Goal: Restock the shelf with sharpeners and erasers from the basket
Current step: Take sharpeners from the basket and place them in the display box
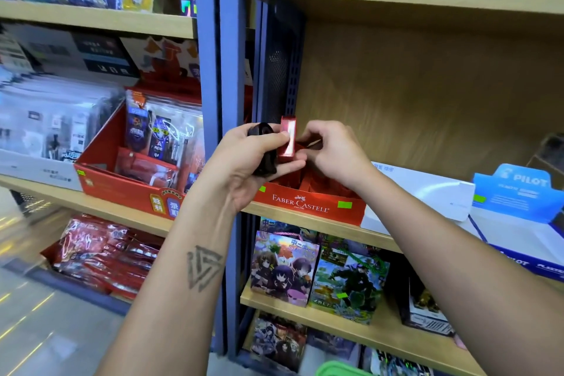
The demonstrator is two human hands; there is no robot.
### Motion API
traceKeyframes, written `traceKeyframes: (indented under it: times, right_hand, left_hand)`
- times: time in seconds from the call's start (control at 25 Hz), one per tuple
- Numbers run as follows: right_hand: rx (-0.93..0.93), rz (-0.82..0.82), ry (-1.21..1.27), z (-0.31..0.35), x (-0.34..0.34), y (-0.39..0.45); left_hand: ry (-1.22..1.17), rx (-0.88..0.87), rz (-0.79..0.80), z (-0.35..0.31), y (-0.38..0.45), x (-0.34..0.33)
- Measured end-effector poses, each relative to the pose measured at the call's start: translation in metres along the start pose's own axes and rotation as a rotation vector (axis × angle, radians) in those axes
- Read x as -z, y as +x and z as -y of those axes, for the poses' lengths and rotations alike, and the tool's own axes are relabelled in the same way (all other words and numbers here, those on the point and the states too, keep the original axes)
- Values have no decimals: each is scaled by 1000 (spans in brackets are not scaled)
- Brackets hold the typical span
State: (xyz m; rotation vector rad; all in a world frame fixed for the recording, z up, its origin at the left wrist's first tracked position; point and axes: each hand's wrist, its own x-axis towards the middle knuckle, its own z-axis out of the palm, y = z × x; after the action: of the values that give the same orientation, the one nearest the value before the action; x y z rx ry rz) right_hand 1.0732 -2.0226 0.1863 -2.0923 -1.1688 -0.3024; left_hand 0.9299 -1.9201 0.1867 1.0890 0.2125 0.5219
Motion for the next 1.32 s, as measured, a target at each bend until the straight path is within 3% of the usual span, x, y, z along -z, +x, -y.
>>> traceKeyframes:
  times: [0.24, 0.6, 0.68, 0.76, 0.84, 0.92, 1.0, 1.12, 1.2, 1.32]
  right_hand:
    - [-51, 30, -37, -2, 3, 5]
    - [-51, 227, -75, -9, 6, -11]
    - [-66, 178, 69, -4, 16, -14]
    - [-181, 82, 464, 8, 30, -21]
    - [-253, 166, 764, 20, 42, -27]
    - [-214, 212, 824, 20, 49, -32]
    - [-194, 106, 774, 16, 53, -30]
    - [-190, -157, 359, 5, 49, -20]
    - [-156, -180, 154, 0, 36, -13]
    - [-94, -170, 52, -5, 17, -5]
  left_hand:
    - [99, 27, -65, 4, 2, 4]
    - [133, 42, -100, 3, 1, 5]
    - [139, 23, -84, 5, 0, 0]
    - [200, -39, -94, 7, 0, -6]
    - [251, -74, -87, 8, 0, -11]
    - [229, -50, -63, 7, -2, -14]
    - [245, -66, -83, 5, -2, -15]
    - [474, -215, -203, 6, 0, -14]
    - [543, -268, -265, 7, 3, -12]
    - [435, -159, -246, 2, 2, -11]
